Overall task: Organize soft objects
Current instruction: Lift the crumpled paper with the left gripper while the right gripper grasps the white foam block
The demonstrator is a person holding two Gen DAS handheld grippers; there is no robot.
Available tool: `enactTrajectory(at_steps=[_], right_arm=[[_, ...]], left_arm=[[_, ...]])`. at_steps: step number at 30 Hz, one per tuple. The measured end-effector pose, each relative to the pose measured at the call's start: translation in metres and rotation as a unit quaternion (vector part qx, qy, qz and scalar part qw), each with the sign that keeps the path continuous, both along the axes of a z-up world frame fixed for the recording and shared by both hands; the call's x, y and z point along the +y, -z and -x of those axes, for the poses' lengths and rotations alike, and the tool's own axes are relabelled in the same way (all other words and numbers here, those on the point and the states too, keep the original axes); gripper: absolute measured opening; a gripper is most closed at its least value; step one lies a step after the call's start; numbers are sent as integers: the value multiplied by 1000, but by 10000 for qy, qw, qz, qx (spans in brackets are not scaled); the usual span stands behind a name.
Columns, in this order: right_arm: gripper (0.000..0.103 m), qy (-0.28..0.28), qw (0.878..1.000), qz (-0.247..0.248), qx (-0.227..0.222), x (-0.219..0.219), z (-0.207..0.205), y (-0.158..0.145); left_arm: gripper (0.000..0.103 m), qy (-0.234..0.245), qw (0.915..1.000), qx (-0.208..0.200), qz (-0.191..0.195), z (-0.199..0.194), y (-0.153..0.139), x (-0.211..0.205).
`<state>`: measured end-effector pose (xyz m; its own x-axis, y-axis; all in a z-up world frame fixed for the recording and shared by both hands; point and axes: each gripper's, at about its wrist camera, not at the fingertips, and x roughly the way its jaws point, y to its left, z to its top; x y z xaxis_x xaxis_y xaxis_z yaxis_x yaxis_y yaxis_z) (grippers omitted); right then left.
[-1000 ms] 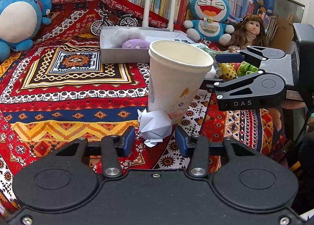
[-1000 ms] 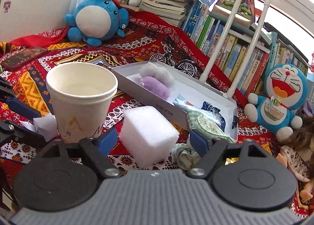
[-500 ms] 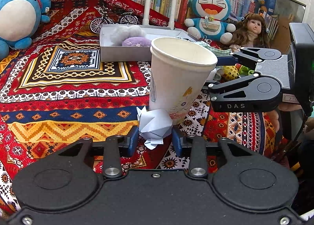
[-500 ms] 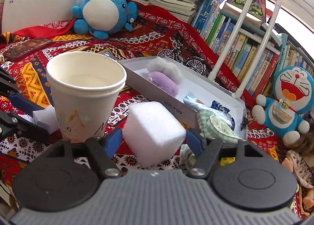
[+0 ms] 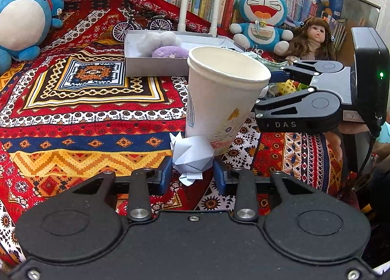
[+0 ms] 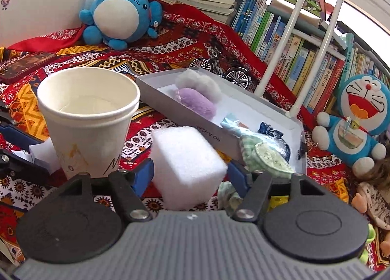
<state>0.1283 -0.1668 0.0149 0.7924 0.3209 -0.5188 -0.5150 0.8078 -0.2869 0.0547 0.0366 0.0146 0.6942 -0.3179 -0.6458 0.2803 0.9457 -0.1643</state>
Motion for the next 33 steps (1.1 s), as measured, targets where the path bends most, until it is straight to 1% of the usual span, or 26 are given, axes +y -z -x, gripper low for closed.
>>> enactTrajectory(at_steps=[2,4,5,6,12,18,24,27,30,33], right_arm=[[72,1,10000,24,-43,1,2,2],[64,3,10000,7,-74,0,4,1],[63,44,9999,-12,-107,0,5,1],[62,82,9999,-24,-145,-1,6,0],[58,393,9987,-167,-293,-8,7,-8],[58,610,9976,-165,-269,-11,4,-17],[58,858,9956,-373,1,-12,-10,-35],[58,1024,9936,-430,181,-12,-24,-45],[57,1180,9903,-621,399,-14,-40,-55],[57,1248,9859,-925,620,-19,-51,-66]], left_arm=[[33,-7,10000,-19,-1,0,0,0],[32,-16,10000,-61,-37,1,0,0],[30,-46,9999,-80,-56,2,-1,0],[30,-63,9999,-98,-64,3,-1,1],[30,-136,9996,-223,-94,6,-7,5],[30,-253,9988,-377,-166,4,-18,14],[30,-403,9974,-556,-226,-9,-34,27],[30,-463,9967,-623,-223,-19,-43,31],[30,-485,9960,-724,-198,-31,-53,35],[30,-491,9952,-822,-189,-42,-62,36]])
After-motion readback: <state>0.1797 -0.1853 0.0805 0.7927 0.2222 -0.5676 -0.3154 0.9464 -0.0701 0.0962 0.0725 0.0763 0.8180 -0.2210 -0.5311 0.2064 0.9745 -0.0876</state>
